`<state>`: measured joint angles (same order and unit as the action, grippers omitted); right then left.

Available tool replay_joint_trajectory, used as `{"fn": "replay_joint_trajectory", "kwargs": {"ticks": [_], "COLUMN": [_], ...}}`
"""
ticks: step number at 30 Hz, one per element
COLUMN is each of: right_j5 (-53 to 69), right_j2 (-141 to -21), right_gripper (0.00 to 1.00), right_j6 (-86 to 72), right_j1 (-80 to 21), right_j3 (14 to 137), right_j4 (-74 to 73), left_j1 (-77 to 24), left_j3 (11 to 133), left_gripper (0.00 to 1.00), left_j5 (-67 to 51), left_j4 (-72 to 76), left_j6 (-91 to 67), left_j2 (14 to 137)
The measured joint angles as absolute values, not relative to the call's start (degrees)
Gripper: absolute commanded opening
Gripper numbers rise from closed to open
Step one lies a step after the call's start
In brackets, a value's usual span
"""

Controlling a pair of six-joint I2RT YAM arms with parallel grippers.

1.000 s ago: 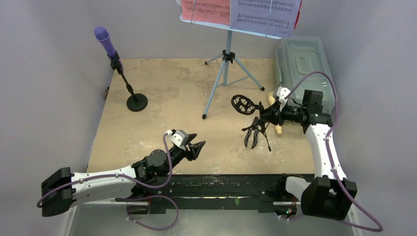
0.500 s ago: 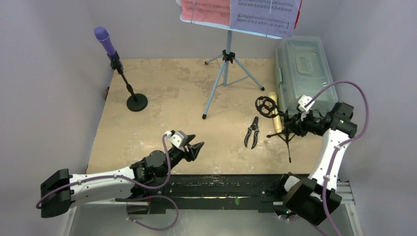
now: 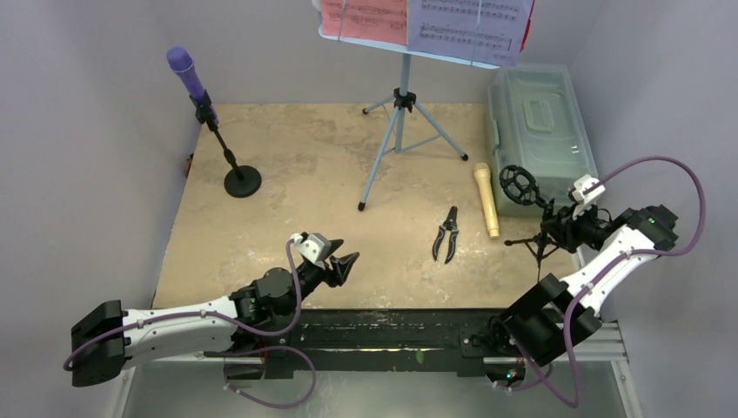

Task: Pack up the instrument practice props
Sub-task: Place the microphone stand at the corner of the board.

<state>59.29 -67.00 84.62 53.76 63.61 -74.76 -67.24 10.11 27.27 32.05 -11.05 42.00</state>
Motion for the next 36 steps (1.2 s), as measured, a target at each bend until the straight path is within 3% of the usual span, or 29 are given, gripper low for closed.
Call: {"fn": "replay_joint_trajectory", "kwargs": {"ticks": [16,23,33,36], "right_j5": [73.3,79.3,79.7,77.0], "right_j2": [-76.4,-88.6,-89.3,-88.3], "right_gripper": [0.02,0.05,0.3,0.43], "right_j6": [96.3,108.5,117.3,118.1], "right_j1": [60.3,64.8,67.5,67.3], "right_j3": [56.1,59.2,55.4,53.8], "right_j4": [-65.6,-73.2,-79.5,-80.5], "left_j1": [-67.2,-67.2,-67.2,-67.2], "left_j3": [10.1,10.1,10.1,10.2], "left_gripper": [0.51,0.51,0.51,0.51], "left_j5": [27.3,27.3,27.2,27.2], "left_j4": [32.5,33.0,33.8,33.8], "left_j6": [-10.7,-10.3,-9.9,-9.9], "left_j2": [44.5,45.3,47.0,47.2]}}
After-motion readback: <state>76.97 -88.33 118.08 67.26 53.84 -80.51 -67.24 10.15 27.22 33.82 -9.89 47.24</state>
